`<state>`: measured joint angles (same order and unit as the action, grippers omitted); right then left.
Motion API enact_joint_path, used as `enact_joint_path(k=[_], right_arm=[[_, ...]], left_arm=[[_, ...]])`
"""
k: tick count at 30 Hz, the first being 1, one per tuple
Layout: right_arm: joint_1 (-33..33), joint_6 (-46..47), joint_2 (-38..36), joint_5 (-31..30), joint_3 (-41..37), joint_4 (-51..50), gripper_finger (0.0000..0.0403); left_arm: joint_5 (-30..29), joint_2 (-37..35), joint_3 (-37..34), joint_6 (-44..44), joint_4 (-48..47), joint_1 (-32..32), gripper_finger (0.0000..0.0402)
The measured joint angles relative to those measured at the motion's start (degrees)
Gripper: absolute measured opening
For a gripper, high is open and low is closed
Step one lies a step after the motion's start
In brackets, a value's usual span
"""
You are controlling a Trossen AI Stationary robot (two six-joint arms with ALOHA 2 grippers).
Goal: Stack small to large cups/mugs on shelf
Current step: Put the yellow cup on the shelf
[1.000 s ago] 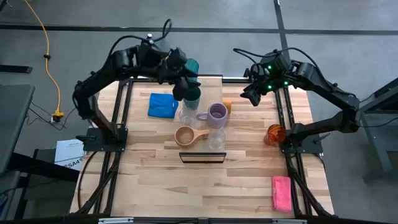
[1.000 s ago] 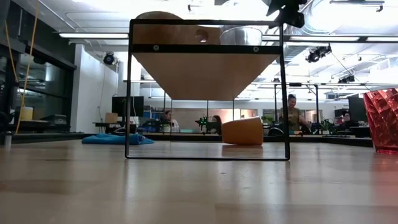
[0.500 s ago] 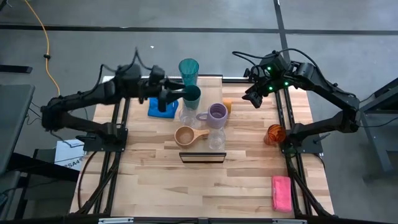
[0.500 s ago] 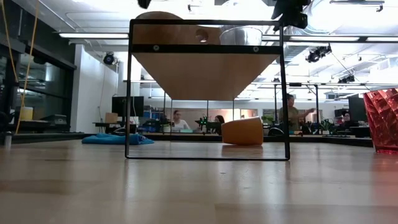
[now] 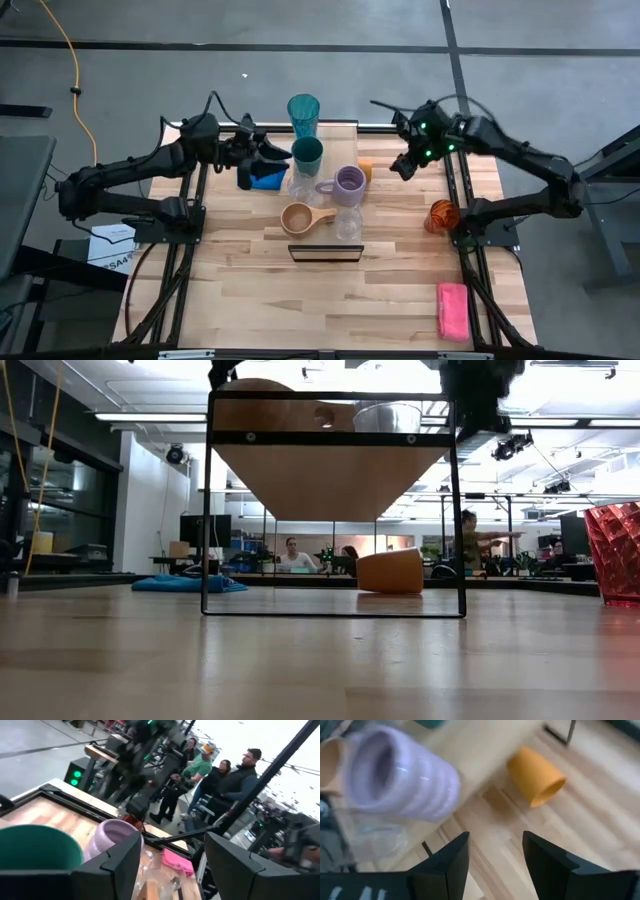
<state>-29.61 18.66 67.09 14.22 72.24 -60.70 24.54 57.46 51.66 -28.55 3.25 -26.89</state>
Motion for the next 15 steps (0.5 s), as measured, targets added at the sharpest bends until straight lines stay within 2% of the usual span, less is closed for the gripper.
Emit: enact_joint_path(k=[5, 8, 11, 15], right_arm=[[-2.96, 12.89, -4.69, 2.63, -18.64, 18.93, 0.0172], [-5.57, 19.89, -5.82, 2.85, -27.46, 32.09, 0.0172], [-8.23, 25.14, -4.47, 4.45, -34.35, 43.75, 0.0172], [-10.18, 31.59, 0.89, 6.26, -41.41, 56.45, 0.0172]], left_arm=[[5.03, -2.73, -0.02, 0.24, -0.08, -3.02, 0.0207], [5.82, -4.23, -0.02, -0.24, -0.38, -4.1, 0.0207], [5.89, -5.47, -0.02, -0.39, -0.19, -4.2, 0.0207], [4.46, -6.36, 0.0, -1.05, -0.22, -4.22, 0.0207]])
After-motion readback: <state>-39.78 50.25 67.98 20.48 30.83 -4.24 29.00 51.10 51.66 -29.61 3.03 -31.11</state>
